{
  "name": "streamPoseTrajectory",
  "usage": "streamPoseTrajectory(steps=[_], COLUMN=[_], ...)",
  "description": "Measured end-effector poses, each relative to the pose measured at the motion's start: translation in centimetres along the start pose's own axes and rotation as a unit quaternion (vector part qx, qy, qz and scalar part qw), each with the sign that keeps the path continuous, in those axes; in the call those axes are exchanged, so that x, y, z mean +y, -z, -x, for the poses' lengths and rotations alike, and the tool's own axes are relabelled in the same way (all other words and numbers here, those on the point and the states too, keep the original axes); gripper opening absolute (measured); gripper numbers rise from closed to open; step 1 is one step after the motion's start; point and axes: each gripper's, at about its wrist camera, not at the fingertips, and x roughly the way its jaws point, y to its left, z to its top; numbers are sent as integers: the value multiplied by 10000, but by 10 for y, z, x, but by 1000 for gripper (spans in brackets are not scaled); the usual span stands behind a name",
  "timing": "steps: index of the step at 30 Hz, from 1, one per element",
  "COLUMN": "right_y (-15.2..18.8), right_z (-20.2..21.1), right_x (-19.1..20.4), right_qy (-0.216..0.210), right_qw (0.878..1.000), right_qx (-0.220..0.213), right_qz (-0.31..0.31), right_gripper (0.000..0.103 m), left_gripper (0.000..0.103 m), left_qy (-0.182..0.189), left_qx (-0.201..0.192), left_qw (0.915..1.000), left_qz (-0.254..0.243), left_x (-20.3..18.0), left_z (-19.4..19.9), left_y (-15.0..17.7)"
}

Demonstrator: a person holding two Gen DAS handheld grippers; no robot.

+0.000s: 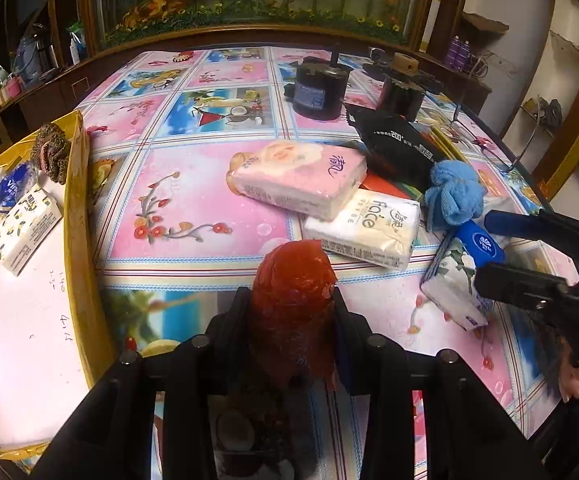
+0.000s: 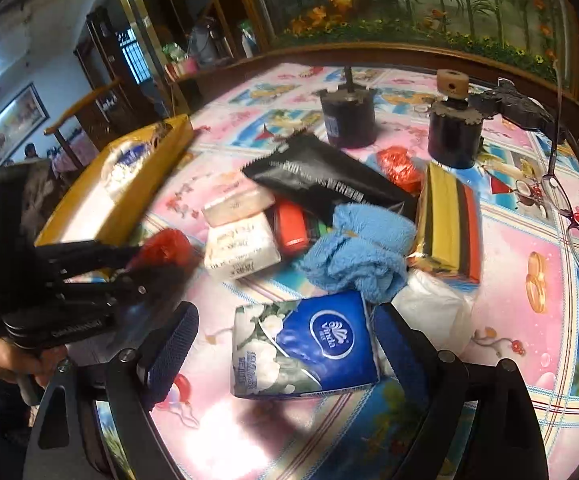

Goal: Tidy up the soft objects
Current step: 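Grasp the red plastic bag with the left tool while the right tool reaches toward the blue Vinda box, then grasp the blue Vinda box with the right tool while the left tool carries the red bag toward the tray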

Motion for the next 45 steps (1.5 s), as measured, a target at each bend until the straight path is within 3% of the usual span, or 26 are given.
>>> streamPoseTrajectory(steps=[3,6,8,11,16,19,45], right_y=[4,8,8,8,6,3,0], right_z=[-10,-17,-19,-14,14,20,21], right_x=[11,10,9,10,20,13,8], right_qy=[372,459,619,409,-43,-95,-115], right_qw=[9985,9977,9965,9979,9965,9963,9964], right_qx=[177,279,274,162,-582,-761,-822], right_qz=[370,420,494,472,594,380,192], right_gripper=[93,93,79,78,78,78,79], left_gripper=[36,36,36,36,36,36,36], left_qy=[51,46,50,75,144,114,-487], left_qx=[-29,-79,-111,-139,-193,-281,-560], left_qw=[10000,10000,9999,9999,9997,9995,9963], left_qz=[5,-34,-33,7,76,89,-426], left_x=[2,1,1,2,4,4,-14], left_z=[0,0,0,0,4,9,15], left_y=[0,2,2,3,3,1,10])
